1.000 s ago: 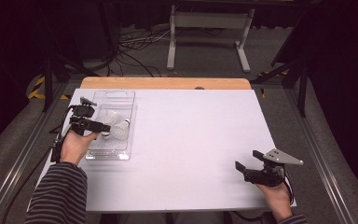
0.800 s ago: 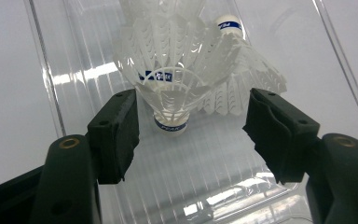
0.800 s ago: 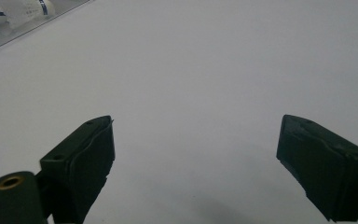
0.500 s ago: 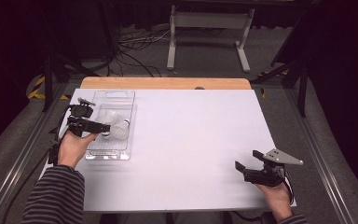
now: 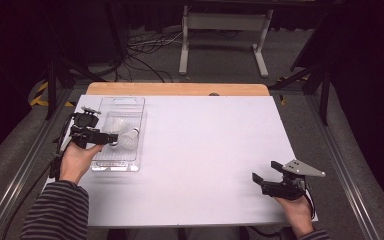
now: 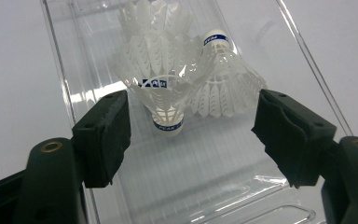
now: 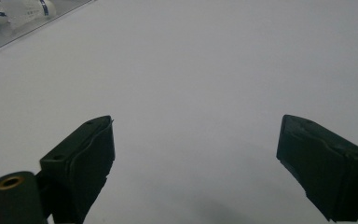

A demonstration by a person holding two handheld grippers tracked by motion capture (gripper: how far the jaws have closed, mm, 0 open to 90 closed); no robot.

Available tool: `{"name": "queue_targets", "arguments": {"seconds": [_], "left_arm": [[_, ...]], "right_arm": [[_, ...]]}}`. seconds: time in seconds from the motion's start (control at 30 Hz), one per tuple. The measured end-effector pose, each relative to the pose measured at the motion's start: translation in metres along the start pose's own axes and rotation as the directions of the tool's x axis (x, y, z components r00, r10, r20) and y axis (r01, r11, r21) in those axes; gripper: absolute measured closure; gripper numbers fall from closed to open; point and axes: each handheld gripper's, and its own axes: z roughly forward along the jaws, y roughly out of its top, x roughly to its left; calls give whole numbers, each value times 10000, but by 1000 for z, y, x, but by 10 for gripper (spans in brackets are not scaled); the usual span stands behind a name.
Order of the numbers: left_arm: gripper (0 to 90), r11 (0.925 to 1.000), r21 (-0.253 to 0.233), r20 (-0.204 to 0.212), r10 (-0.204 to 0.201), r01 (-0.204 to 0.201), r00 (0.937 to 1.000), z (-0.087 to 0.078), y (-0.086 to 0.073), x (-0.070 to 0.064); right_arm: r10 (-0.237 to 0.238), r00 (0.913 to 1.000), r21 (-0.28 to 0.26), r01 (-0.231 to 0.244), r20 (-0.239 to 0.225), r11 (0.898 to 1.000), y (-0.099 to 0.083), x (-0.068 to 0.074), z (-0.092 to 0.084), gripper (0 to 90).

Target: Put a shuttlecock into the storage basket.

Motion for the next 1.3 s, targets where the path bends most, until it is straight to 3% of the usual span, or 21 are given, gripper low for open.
{"name": "queue_targets", "arguments": {"seconds": [0.6,1.3], "left_arm": [[281,9994,-192,107,279,-277,9996,-8,-7,-7],[265,9951,-866,275,508,-483,9983,-19,-21,-9]], "right_arm": [[36,10000,-49,-36,0,10000,0,0,0,117],[21,10000,-53,-21,10,10000,0,-1,-1,117]]}}
